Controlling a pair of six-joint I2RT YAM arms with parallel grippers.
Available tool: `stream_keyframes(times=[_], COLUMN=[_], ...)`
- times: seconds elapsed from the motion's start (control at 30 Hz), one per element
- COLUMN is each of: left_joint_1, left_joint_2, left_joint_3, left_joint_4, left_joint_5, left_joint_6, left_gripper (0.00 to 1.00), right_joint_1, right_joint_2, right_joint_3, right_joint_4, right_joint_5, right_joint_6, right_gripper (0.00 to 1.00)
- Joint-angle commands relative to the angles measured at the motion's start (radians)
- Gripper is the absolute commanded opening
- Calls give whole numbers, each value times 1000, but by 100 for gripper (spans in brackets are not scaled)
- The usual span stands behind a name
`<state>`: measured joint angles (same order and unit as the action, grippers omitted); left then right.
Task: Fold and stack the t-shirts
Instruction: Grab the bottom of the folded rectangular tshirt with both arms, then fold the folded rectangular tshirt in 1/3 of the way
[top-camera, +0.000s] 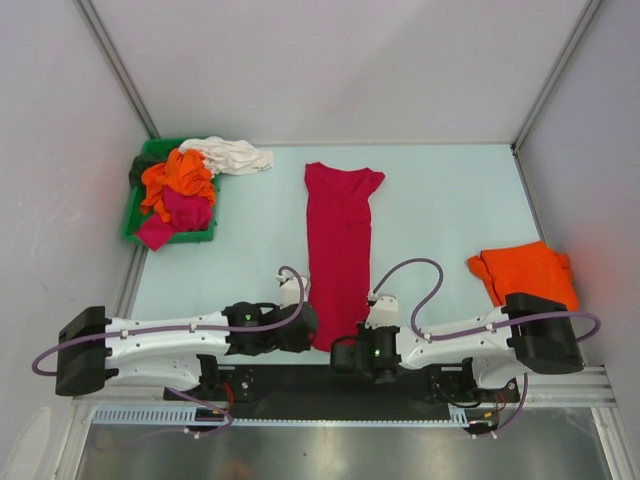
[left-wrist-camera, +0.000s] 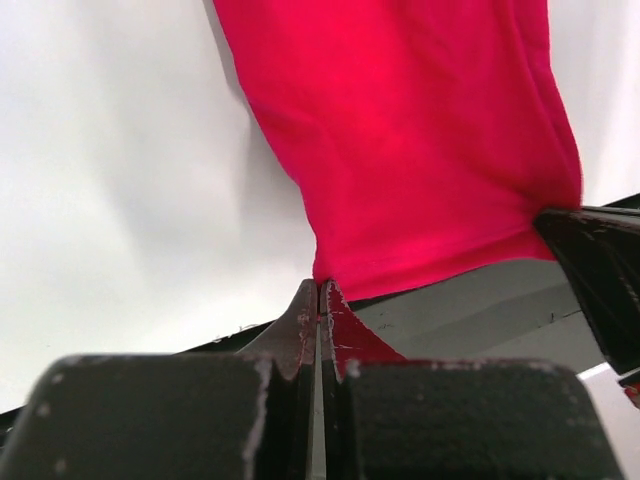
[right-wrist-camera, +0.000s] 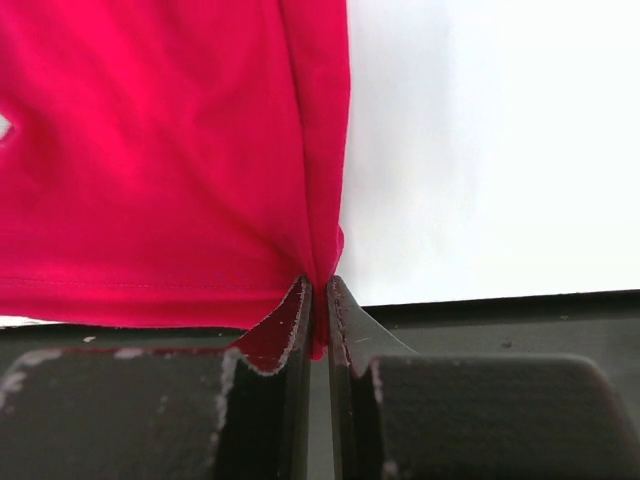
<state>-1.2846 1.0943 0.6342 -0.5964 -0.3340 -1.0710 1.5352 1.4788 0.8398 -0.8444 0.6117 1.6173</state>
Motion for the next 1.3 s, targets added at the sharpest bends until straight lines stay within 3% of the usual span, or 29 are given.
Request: stream_keyframes(times=[0.0, 0.47, 0.7, 0.97, 1.27], left_joint_1=[-2, 79, 237, 388, 548], left_joint_2=[-25, 30, 76, 240, 397], left_joint_3=[65, 203, 257, 392, 525], left_joint_4=[-86, -88, -40, 23, 101], left_joint_5=[-94, -168, -157, -151, -102], left_joint_6=[45, 146, 249, 391, 493], left_gripper=[0, 0, 0, 0, 0], right_joint_1=[-30, -268, -411, -593, -806], right_joint_2=[-52, -146, -124, 1, 118], right_joint_3=[42, 116, 154, 243, 332], right_joint_4=[-168, -62, 102, 254, 396], right_joint_5=[103, 168, 132, 65, -18], right_joint_6=[-36, -359, -568, -792, -931], right_gripper=[0, 0, 0, 0, 0])
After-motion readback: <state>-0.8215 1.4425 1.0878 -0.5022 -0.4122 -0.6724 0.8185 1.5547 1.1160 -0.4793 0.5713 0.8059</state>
